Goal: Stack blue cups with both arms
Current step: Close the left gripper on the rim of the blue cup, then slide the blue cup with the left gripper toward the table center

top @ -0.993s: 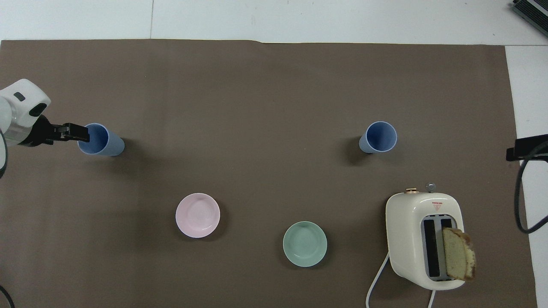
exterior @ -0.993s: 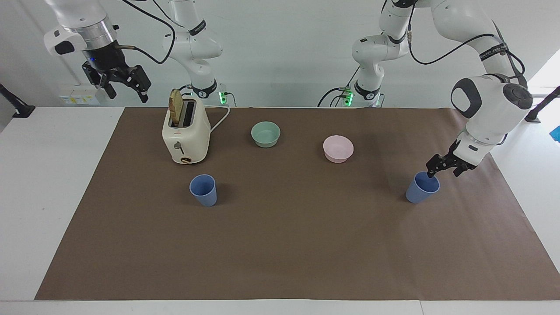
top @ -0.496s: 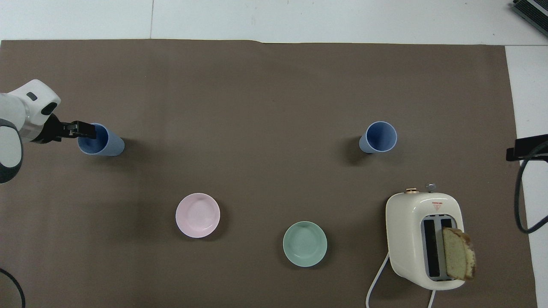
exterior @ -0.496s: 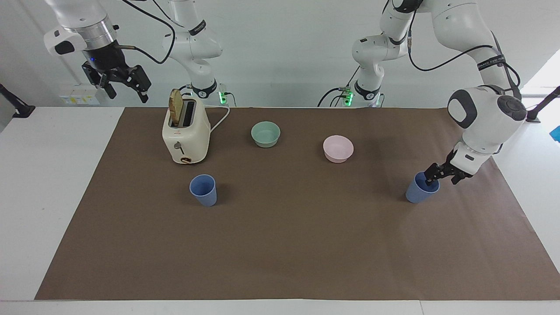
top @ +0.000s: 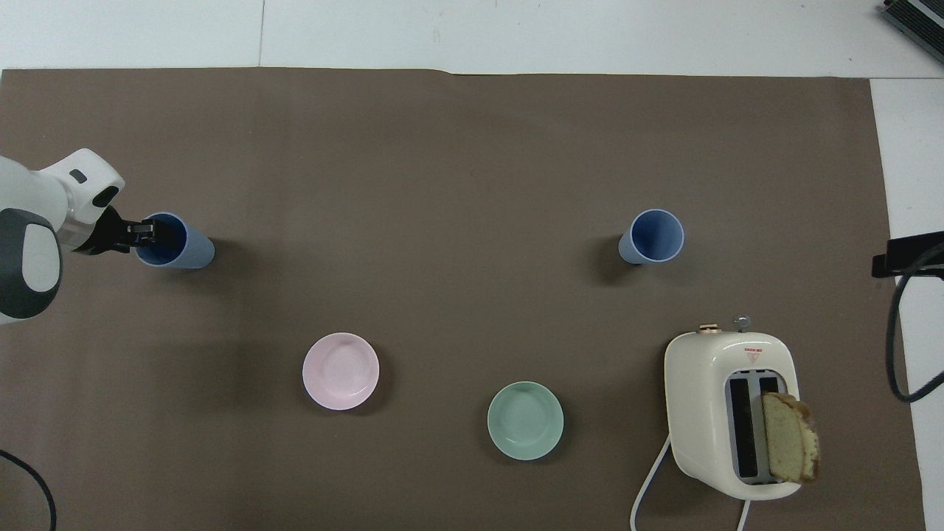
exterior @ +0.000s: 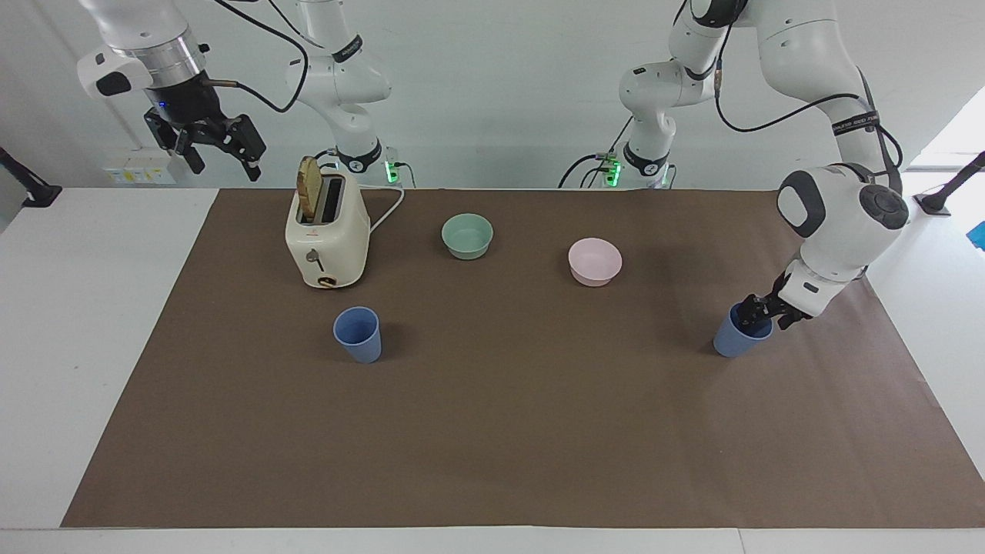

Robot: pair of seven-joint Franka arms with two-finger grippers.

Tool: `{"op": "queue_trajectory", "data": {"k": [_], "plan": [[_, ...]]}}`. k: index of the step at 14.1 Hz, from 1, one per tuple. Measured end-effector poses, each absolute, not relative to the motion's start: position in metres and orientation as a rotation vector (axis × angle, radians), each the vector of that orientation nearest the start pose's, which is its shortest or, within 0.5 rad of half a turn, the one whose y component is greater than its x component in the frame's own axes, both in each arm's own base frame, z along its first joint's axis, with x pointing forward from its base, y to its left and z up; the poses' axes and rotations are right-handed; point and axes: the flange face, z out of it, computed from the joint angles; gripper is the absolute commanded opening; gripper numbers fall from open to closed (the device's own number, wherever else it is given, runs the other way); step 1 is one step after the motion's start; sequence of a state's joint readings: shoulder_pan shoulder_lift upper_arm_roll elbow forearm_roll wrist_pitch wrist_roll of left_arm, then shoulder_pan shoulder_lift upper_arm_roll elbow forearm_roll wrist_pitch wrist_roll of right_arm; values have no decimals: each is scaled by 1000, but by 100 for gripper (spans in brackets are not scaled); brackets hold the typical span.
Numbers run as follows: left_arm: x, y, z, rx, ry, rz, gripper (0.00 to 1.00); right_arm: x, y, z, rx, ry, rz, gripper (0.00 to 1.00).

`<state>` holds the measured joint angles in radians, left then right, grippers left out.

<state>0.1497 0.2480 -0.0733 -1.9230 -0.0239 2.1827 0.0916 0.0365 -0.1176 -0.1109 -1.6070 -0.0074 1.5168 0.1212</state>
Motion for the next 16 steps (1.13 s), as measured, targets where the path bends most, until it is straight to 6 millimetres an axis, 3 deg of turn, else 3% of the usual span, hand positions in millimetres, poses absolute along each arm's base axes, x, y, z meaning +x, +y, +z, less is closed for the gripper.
{"op": "queue_trajectory", "data": {"k": [9, 11, 13, 16], "plan": [[609, 48, 370, -3177, -23, -27, 0, 510, -43, 665, -3120, 306, -41, 100], [611, 42, 384, -3181, -51, 27, 0, 510, -43, 665, -3120, 306, -40, 100], [617, 18, 406, -3181, -108, 48, 0, 510, -43, 664, -3120, 306, -38, 100], [616, -49, 422, -3176, -161, 51, 0, 510, -43, 663, -3120, 306, -34, 100]]}}
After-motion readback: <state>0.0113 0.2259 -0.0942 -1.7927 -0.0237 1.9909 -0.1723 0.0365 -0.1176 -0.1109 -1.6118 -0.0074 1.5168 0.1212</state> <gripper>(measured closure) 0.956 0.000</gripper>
